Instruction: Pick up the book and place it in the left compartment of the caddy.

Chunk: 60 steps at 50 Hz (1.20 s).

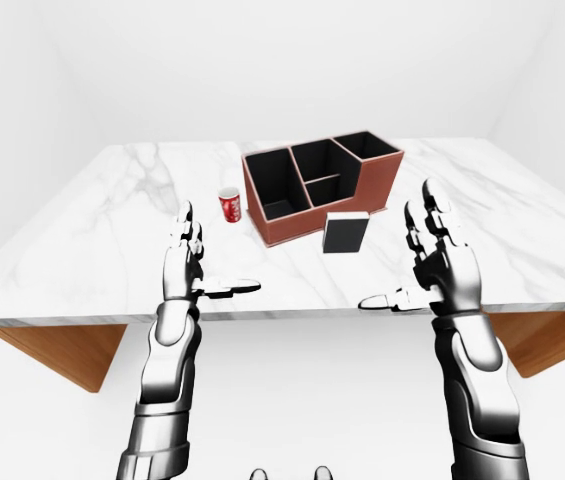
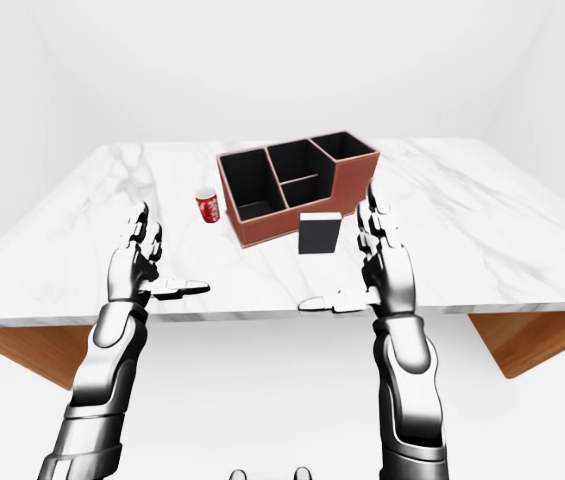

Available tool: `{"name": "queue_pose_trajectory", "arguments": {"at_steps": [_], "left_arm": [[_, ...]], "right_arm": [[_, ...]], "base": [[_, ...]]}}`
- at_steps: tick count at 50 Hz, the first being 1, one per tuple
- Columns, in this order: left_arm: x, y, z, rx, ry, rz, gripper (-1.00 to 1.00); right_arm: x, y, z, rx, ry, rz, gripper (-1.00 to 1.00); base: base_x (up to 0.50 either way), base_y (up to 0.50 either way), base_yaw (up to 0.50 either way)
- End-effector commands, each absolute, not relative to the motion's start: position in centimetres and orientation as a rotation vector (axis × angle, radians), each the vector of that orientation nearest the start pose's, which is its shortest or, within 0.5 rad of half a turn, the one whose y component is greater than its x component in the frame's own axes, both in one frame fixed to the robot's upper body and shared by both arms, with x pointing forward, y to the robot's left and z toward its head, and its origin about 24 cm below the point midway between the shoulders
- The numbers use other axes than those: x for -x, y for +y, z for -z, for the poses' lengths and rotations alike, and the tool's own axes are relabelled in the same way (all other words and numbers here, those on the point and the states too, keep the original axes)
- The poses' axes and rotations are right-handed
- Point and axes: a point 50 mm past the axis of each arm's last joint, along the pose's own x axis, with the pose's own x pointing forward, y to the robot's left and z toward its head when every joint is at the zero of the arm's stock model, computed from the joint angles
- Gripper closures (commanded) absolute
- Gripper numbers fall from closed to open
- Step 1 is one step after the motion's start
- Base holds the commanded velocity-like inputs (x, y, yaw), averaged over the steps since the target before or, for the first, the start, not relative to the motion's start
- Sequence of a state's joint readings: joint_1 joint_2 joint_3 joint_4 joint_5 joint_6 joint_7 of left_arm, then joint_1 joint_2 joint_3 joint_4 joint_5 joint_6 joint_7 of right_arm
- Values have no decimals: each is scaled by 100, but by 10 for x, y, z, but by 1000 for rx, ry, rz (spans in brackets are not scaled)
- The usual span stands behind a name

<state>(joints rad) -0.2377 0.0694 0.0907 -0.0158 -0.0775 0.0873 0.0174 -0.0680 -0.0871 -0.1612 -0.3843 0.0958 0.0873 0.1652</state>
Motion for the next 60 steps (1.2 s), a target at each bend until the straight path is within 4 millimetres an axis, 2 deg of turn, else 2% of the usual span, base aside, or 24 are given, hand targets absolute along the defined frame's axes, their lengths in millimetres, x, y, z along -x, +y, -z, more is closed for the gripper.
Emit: {"name": "queue_pose_trajectory", "arguments": {"at_steps": [1, 29, 50, 60], "left_arm": [[-294, 167, -102, 26, -171, -38, -100], [-293, 165, -103, 29, -176, -30, -100], [-291, 166, -101, 29, -168, -35, -100], [-290, 165, -99, 28, -162, -33, -100]], "right_arm": [[-247, -179, -152, 37, -418, -61, -100], [-237, -182, -160, 21, -461, -58, -100], [-234, -180, -157, 32, -450, -76, -100], [-238, -178, -154, 54, -434, -66, -100]], "base": [[39, 13, 0], [40, 21, 0], [42, -4, 0], [14, 0, 0]]}}
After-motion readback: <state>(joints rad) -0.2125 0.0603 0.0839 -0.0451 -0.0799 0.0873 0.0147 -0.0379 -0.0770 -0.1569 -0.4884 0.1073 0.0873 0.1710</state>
